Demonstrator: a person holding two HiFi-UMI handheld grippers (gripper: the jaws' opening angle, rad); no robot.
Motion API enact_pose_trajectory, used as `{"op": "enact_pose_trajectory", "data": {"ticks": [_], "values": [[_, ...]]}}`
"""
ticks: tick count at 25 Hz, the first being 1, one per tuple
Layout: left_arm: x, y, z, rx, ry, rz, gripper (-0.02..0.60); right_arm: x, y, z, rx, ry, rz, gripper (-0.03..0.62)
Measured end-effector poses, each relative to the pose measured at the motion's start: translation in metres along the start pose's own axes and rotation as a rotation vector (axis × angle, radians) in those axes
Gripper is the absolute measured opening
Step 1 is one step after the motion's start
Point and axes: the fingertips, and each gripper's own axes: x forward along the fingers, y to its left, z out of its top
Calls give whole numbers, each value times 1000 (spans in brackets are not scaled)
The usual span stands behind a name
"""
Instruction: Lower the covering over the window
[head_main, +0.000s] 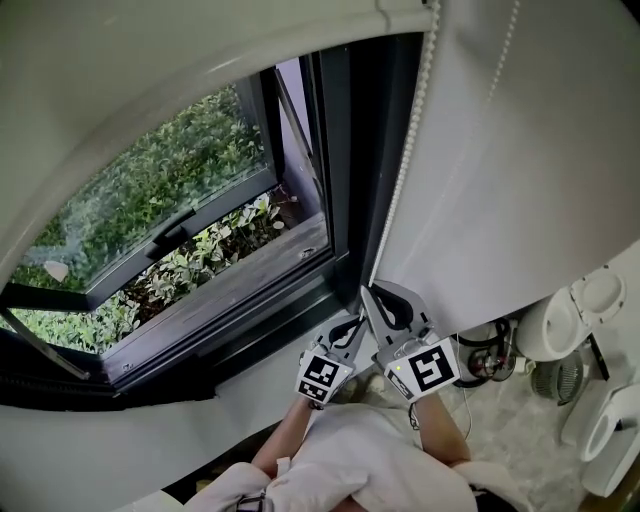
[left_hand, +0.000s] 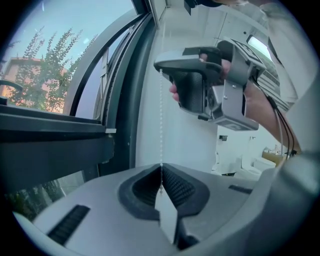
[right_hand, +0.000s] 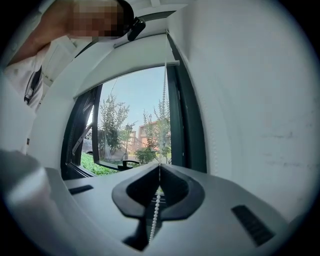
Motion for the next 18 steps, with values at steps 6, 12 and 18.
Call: {"op": "enact_pose_trajectory", "data": {"ticks": [6, 12, 18], "values": [[4, 3, -15, -14, 6, 8, 18, 1, -1, -15, -4, 9, -1, -3], [7, 4, -29, -14, 20, 12, 18, 1, -2, -31, 3, 28, -13, -5], [9, 4, -44, -16, 33, 9, 18, 1, -2, -46, 20, 54, -14, -4]]}}
